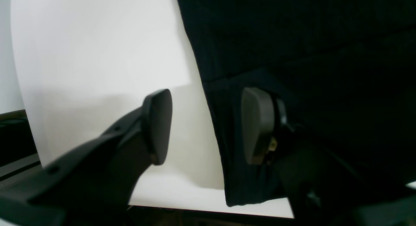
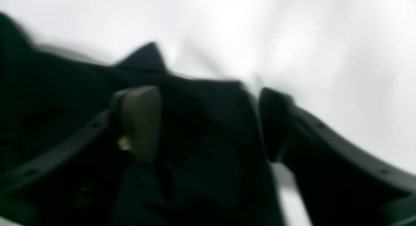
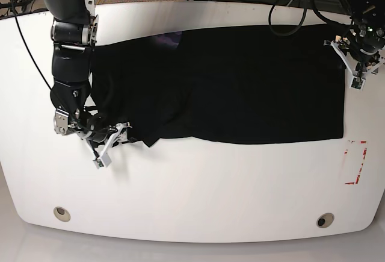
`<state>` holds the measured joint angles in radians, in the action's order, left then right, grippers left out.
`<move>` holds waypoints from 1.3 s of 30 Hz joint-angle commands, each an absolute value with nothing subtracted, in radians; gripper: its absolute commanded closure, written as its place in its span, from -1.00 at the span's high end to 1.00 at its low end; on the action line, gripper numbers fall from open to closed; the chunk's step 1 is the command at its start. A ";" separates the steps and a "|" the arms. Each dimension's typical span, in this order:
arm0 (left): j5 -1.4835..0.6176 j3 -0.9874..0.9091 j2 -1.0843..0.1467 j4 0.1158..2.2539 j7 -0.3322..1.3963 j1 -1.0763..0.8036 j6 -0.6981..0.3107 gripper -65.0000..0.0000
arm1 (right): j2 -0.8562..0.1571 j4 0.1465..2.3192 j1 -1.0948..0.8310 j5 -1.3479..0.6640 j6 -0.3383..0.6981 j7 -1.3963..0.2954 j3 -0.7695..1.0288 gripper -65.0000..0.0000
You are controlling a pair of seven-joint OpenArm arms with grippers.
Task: Fold the T-shirt properly
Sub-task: 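Move the right gripper toward the shirt's hem corner, then grasp the hem corners with both grippers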
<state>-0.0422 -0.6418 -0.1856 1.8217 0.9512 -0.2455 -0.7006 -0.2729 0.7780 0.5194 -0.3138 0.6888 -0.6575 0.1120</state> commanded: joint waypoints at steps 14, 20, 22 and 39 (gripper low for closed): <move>-0.044 -0.691 -0.205 1.793 0.938 -0.079 -0.698 0.03 | -0.232 0.872 0.553 -0.321 0.698 -0.653 0.108 -1.00; -0.044 -0.687 -0.234 1.590 0.937 0.079 -0.490 0.50 | -0.234 0.894 0.553 -0.321 0.698 -0.680 0.108 -1.00; -0.045 -0.684 -0.242 1.506 0.934 0.130 -0.443 0.54 | -0.237 0.909 0.552 -0.321 0.698 -0.691 0.108 -1.00; -0.045 -0.535 -0.306 0.952 0.680 0.390 -0.429 0.54 | -0.237 0.914 0.547 -0.323 0.698 -0.696 0.108 -1.00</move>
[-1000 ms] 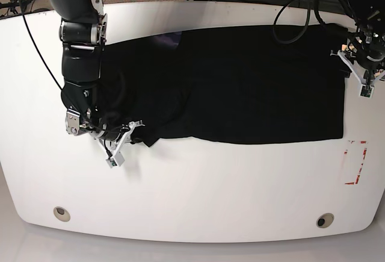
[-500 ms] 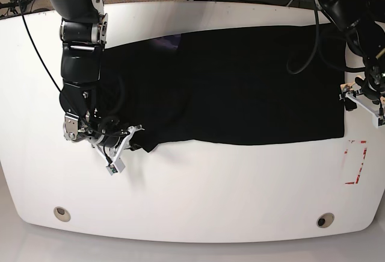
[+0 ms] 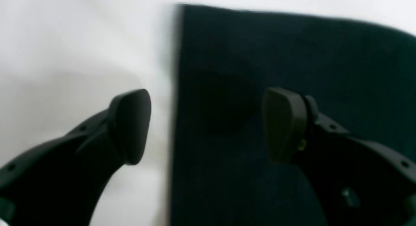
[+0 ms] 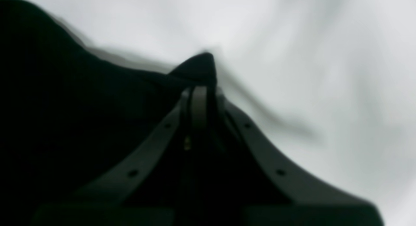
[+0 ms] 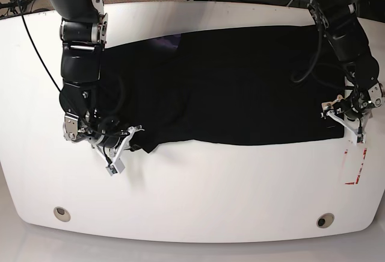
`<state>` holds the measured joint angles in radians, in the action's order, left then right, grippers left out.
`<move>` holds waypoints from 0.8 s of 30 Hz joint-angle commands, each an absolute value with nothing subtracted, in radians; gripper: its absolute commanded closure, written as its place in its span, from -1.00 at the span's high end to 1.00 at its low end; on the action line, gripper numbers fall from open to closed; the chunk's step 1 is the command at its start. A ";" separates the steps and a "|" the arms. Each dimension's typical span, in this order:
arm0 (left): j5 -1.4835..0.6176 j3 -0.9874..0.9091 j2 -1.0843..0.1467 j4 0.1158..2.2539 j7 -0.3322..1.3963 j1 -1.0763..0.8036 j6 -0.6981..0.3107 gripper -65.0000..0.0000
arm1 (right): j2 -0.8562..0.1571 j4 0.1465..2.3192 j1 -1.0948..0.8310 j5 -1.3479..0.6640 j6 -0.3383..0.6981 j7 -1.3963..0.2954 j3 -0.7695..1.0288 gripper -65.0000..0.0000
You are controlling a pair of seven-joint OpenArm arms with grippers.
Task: Fold the T-shirt properly
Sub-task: 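Grasp the hem corners with both grippers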
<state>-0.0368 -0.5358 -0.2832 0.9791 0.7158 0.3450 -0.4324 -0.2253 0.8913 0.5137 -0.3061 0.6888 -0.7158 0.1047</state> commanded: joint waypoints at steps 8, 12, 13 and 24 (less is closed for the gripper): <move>-0.045 -0.533 -0.326 0.774 0.628 0.470 -0.369 0.54 | -0.240 0.914 0.547 -0.326 0.698 -0.696 0.108 -1.00; -0.048 -0.533 -0.323 0.763 0.628 0.479 -0.407 0.39 | -0.236 0.914 0.547 -0.329 0.698 -0.696 0.108 -1.00; -0.050 -0.533 -0.323 0.763 0.627 0.479 -0.421 0.27 | -0.236 0.914 0.547 -0.332 0.698 -0.699 0.108 -1.00; -0.045 -0.533 -0.323 0.763 0.538 0.475 -0.441 -1.00 | -0.234 1.067 0.532 -0.323 0.698 -0.737 0.108 -1.00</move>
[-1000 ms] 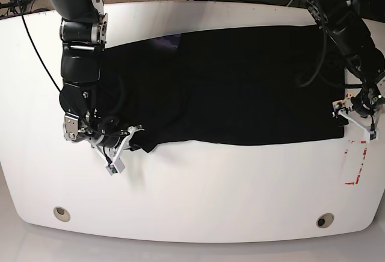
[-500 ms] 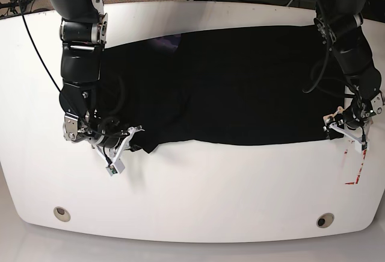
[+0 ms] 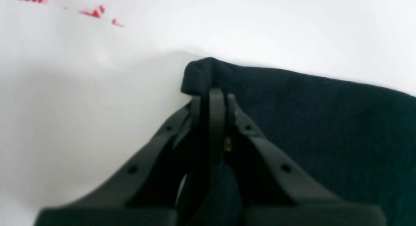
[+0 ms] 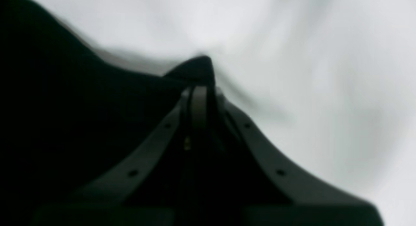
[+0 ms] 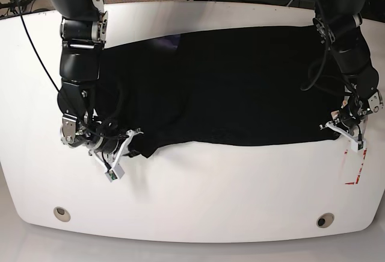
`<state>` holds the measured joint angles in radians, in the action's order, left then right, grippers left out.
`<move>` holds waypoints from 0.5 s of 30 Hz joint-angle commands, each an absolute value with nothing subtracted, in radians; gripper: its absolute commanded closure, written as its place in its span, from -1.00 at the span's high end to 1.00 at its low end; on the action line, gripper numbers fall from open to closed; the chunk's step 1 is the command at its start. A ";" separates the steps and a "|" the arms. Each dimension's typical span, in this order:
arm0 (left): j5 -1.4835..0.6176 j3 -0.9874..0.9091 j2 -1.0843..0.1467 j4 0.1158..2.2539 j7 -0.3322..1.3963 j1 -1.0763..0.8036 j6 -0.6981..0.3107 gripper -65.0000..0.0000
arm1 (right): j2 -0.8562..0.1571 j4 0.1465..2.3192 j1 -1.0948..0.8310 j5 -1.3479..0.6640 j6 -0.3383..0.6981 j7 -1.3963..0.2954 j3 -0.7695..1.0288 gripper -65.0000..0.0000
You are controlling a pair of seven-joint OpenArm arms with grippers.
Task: Fold the T-shirt properly
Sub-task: 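Grasp the hem corners with both grippers, then lift the hem and fold it over toward the collar edge with both grippers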
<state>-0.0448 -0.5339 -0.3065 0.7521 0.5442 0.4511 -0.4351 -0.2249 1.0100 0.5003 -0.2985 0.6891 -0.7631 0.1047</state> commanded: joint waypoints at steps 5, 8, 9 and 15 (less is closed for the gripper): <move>-0.050 -0.533 -0.328 0.802 0.544 0.473 -0.515 -1.00 | -0.243 1.190 0.524 -0.323 0.698 -0.819 0.108 -1.00; -0.045 -0.533 -0.325 0.874 0.550 0.466 -0.579 -1.00 | -0.249 1.248 0.519 -0.321 0.698 -0.852 0.108 -1.00; -0.045 -0.533 -0.323 0.891 0.559 0.456 -0.588 -1.00 | -0.257 1.260 0.518 -0.321 0.698 -0.862 0.108 -1.00; -0.050 -0.535 -0.318 1.056 0.624 0.394 -0.645 -1.00 | -0.277 1.348 0.473 -0.331 0.698 -0.903 0.114 -1.00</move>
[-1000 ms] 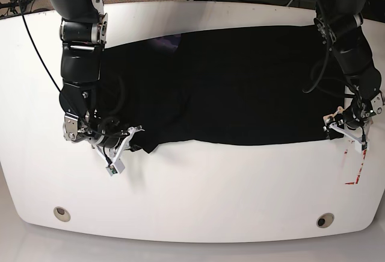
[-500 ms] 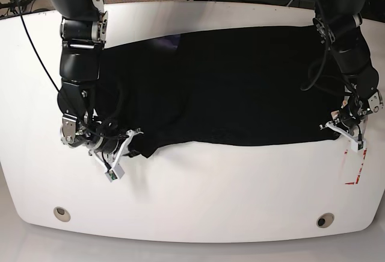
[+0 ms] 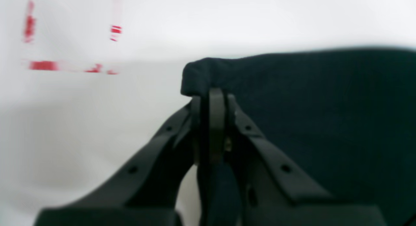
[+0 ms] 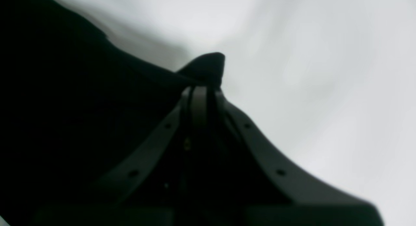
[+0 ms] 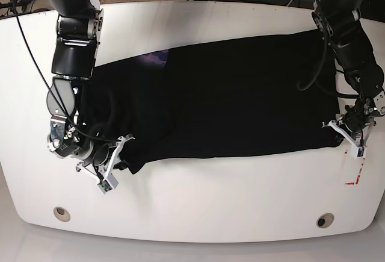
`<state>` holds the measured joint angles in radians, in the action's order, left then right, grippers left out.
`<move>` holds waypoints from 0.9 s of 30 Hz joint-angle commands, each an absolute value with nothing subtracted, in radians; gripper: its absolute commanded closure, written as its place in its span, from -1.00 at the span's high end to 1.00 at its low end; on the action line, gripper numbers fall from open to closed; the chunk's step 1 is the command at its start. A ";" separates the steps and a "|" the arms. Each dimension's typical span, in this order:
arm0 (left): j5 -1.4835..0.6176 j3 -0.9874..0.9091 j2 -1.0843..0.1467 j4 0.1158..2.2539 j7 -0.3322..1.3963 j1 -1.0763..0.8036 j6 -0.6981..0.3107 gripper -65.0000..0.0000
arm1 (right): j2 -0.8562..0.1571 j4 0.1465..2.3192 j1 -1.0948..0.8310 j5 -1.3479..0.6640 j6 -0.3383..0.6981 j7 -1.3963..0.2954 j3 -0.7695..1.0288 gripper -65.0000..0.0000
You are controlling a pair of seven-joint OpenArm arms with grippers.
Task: Fold the T-shirt properly
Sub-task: 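Lift the hem and fold it over toward the collar edge with both grippers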
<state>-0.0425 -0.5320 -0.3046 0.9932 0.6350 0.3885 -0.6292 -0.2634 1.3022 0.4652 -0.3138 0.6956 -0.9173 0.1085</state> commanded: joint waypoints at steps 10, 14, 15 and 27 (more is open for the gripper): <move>-0.050 -0.535 -0.277 1.337 0.636 0.228 -0.698 -1.00 | -0.277 1.589 0.269 -0.332 0.698 -0.905 0.117 -1.00; -0.051 -0.542 -0.260 1.417 0.636 0.163 -0.698 -1.00 | -0.277 1.666 0.193 -0.332 0.698 -0.905 0.119 -1.00; -0.051 -0.542 -0.260 1.435 0.636 0.145 -0.698 -1.00 | -0.277 1.678 0.177 -0.332 0.698 -0.905 0.119 -1.00; -0.053 -0.584 -0.255 1.630 0.636 -0.056 -0.698 -1.00 | -0.271 1.696 0.091 -0.334 0.698 -0.961 0.265 -1.00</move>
